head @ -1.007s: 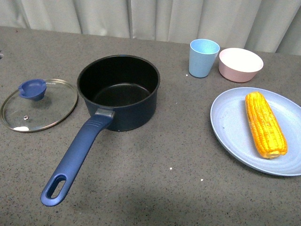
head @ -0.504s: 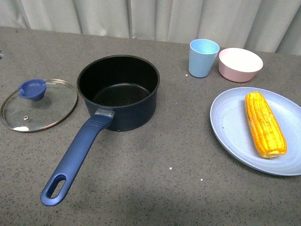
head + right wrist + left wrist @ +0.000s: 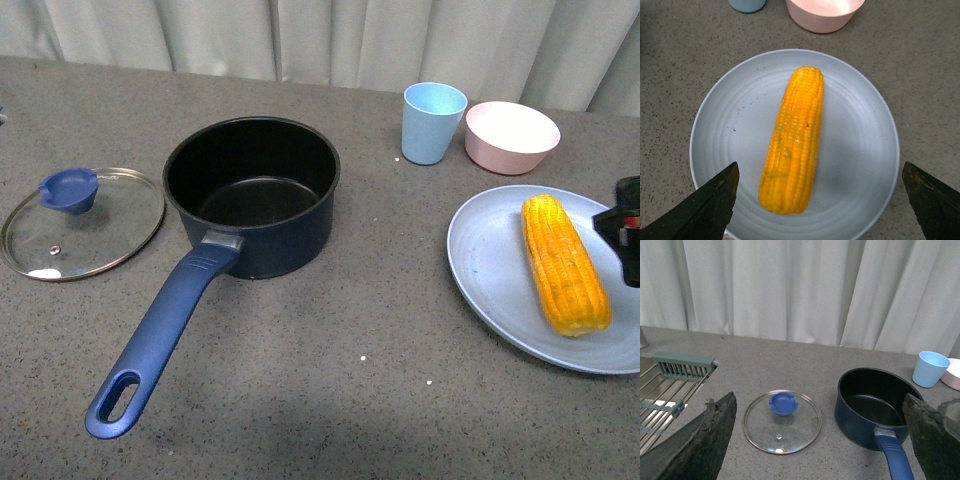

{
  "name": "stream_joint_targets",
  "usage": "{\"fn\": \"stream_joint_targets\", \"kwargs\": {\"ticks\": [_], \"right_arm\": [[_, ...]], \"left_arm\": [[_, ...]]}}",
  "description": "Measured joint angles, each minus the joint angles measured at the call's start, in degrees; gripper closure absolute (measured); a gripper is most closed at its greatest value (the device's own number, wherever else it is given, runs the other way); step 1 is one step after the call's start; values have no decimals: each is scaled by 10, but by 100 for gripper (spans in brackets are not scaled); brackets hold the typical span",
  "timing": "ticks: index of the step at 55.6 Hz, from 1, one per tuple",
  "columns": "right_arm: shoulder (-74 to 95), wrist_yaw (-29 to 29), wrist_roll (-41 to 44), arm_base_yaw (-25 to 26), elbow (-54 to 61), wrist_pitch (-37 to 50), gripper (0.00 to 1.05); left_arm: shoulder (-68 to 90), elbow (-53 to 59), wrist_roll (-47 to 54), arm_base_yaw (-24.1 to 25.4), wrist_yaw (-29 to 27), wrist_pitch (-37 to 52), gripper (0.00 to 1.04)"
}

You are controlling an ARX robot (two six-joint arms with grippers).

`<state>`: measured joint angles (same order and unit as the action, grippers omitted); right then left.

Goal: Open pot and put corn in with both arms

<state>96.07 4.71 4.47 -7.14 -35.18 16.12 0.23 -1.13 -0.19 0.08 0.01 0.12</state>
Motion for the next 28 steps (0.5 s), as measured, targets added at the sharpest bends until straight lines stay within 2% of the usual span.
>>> {"fn": "stream_joint_targets", "kwargs": {"ticks": [7,28], "right_arm": [[69,24,-20,-4,-47,-30,9],[155,34,-61,-17,-87,-56,9]], "left_arm": [[0,0,0,0,0,0,6],[0,0,0,0,0,0,6]]}}
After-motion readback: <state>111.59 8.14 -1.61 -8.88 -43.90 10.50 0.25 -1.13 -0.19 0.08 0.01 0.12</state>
